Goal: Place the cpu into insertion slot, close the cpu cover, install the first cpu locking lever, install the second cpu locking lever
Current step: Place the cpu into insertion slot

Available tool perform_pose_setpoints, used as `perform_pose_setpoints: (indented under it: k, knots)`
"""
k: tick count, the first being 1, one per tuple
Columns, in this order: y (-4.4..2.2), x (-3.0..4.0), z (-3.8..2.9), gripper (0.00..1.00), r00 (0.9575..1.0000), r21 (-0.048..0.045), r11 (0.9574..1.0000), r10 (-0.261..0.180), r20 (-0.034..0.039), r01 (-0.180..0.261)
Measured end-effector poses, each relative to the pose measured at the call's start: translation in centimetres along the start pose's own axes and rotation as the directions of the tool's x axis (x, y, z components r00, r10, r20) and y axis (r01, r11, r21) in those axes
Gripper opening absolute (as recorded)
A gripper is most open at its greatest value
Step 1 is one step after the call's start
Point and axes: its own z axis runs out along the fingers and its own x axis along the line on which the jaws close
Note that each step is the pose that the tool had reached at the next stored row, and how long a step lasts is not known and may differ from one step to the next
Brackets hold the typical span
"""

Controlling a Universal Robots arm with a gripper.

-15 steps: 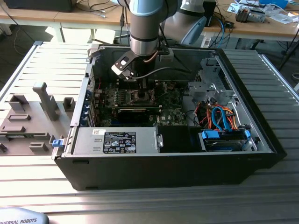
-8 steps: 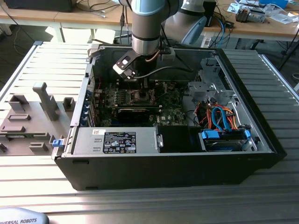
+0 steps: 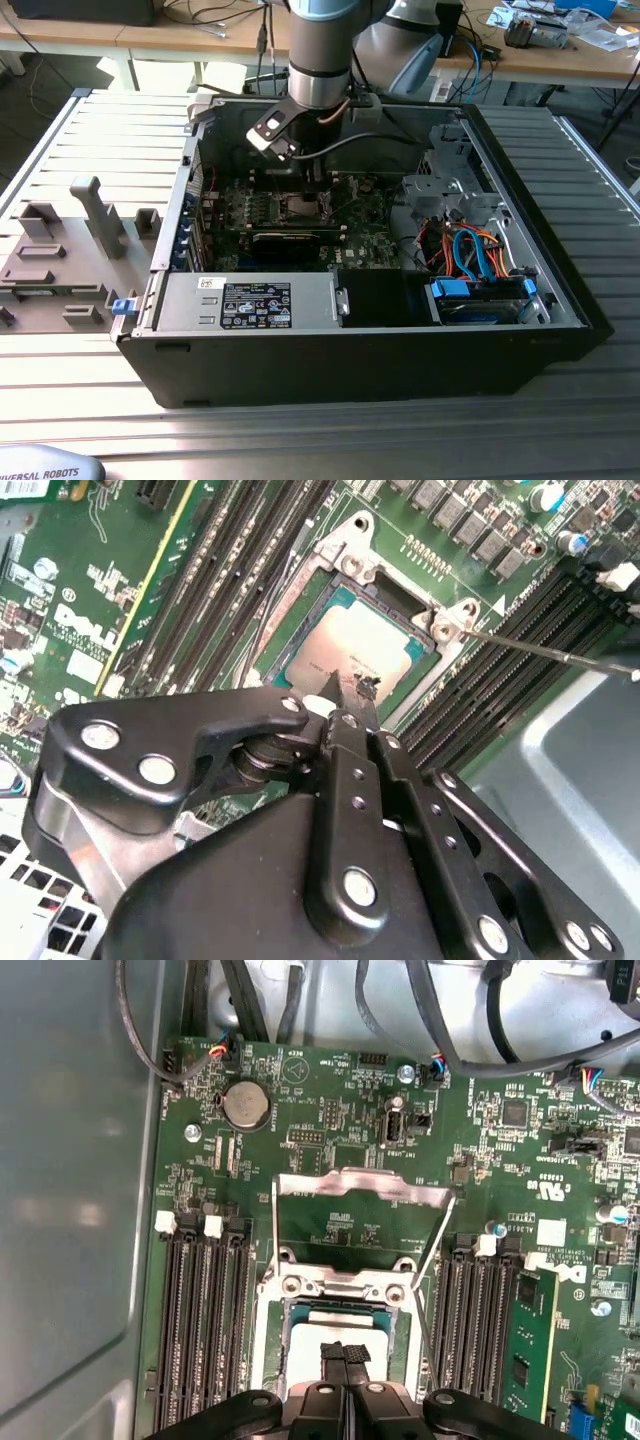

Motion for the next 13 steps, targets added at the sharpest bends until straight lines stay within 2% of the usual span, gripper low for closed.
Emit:
perform_pose_setpoints:
  k: [2,4,5,7,9,11,13]
  knots:
    - [0.13,-0.02,-0.29,0.11,1.0000,0.0010,1.0000,0.000,0.0000,0.000]
    - [0.14,-0.03,-0.89,0.11,1.0000,0.0010,1.0000,0.000,-0.0001,0.000]
    - [0.15,-0.04,-1.43,0.11,1.0000,0.0010,1.0000,0.000,-0.0001,0.000]
    - [0.15,-0.05,-2.00,0.11,1.0000,0.0009,1.0000,0.000,-0.0002,0.000]
    - [0.14,-0.07,-3.06,0.11,1.0000,0.0009,1.0000,0.000,-0.0002,0.000]
    - [0.14,-0.08,-3.83,0.11,1.0000,0.0008,1.0000,0.000,-0.0003,0.000]
    - [0.13,-0.09,-4.19,0.11,1.0000,0.0010,1.0000,0.000,-0.0001,0.000]
